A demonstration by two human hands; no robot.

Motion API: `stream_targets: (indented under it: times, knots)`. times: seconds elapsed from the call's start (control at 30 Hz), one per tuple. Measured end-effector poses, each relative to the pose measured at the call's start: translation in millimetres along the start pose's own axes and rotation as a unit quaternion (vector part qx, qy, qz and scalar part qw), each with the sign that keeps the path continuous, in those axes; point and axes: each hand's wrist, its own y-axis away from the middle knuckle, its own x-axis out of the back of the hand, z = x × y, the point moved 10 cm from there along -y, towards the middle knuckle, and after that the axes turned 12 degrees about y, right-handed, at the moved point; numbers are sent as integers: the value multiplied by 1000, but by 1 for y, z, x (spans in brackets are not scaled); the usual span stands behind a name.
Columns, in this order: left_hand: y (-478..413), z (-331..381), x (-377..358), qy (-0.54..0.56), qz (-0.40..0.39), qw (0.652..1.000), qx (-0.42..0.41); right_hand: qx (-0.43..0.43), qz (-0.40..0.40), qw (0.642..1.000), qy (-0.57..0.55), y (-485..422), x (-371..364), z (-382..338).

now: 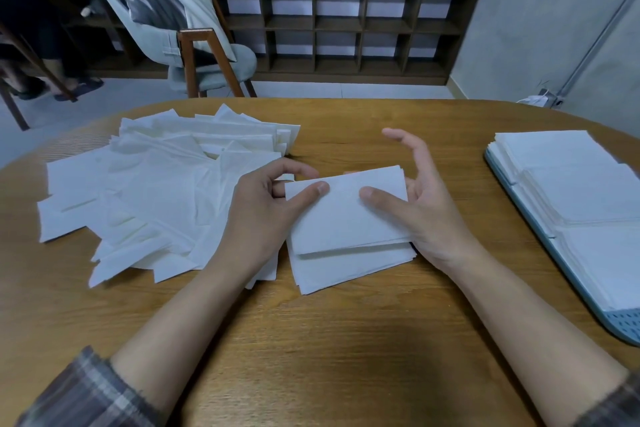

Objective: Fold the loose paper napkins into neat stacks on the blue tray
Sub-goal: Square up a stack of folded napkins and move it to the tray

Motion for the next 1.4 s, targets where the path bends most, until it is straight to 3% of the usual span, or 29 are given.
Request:
stream_targets:
  times: [0.13,0.23,0.3,0.4,0.47,0.8,1.13,1.27,1.33,1.4]
  knots:
    - [2,8,0,-44,17,998,-35,29,15,989,144,-4,2,5]
    - [4,16,-6,-133,-5,986,-105,-6,90,984,154,-6,19,15]
    - [8,18,-22,-201,-83,966,-143,-12,138,977,164,-8,37,16]
    - [27,-4,-58,-272,-267,919,-101,-11,157,969,192,-9,48,19]
    - [36,-10,-67,-301,-308,897,-101,-3,145,969,198,-9,44,18]
    - [36,2,-63,-262,-281,913,-136,6,136,970,200,-9,42,17]
    - [19,1,-42,-105,-208,972,-21,20,113,984,139,-10,35,9]
    - [25,-2,-50,-233,-241,938,-89,15,123,982,146,-9,37,9]
    - [25,-4,-52,-310,-234,909,-150,14,137,979,148,-8,40,10]
    - [20,-7,-46,-341,-212,903,-151,21,147,976,161,-8,43,10]
